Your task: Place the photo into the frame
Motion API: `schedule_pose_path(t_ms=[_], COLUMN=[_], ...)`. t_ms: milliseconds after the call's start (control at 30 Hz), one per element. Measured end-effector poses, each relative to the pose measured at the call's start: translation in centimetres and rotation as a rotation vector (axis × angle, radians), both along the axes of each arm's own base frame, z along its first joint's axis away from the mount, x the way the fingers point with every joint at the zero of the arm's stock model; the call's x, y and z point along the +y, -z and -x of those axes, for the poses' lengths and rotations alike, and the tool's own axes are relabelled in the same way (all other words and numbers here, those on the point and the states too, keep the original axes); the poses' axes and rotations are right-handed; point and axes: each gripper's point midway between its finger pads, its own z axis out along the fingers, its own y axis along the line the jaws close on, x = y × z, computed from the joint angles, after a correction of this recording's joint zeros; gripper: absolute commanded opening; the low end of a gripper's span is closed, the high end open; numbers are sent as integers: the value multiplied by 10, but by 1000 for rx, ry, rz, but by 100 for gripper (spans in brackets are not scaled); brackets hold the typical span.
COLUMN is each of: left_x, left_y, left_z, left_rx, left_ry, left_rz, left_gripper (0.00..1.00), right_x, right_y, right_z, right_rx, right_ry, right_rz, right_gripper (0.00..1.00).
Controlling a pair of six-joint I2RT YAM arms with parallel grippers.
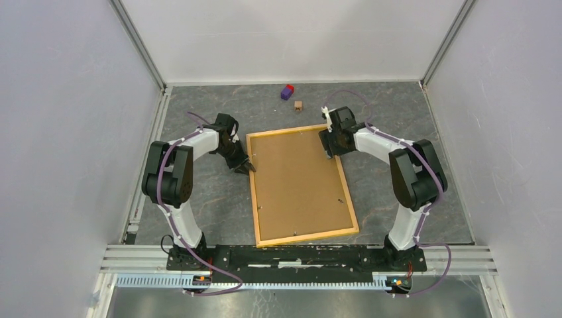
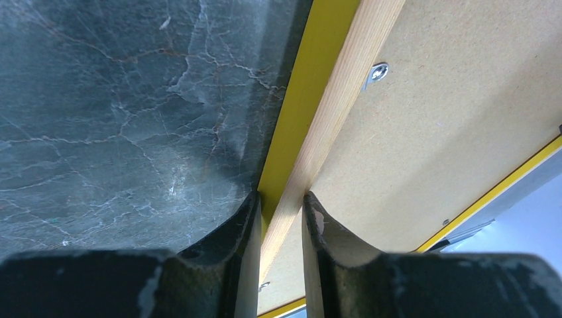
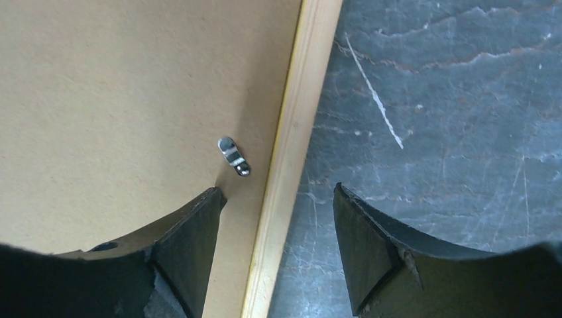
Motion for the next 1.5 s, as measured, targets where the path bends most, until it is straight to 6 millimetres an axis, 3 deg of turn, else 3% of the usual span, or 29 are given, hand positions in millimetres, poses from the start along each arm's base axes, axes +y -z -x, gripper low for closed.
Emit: schedule_pose_path(t_ms=[500,700,1067,1200,1333,1400,1500], left_x=[0,0,0,0,0,0,1], left_y=[0,0,0,0,0,0,0], left_z=[0,0,0,0,0,0,-3], left_rx=[0,1,1,0,0,-1,-15], left_ry=[0,-1,-1,-1,-1,-1,-10], left_rz=[4,7,7,7,8,9,5], left_gripper=[18,17,17,17,28,40,48], right_x=[15,10,8,8,8,14,28], right_y=[2,1,2,2,0,-1,-2], right_z=[-22,-25,-26,-26,-26,-26,-24], right_rx=[-36,-48,-48,-47,-37,-20,-2], right_ry=[23,61,125,130,121,97,45], right_rz=[-41,-26,-58,-60,-55,-74,-127], right_gripper=[49,30,5,9,44,54,63])
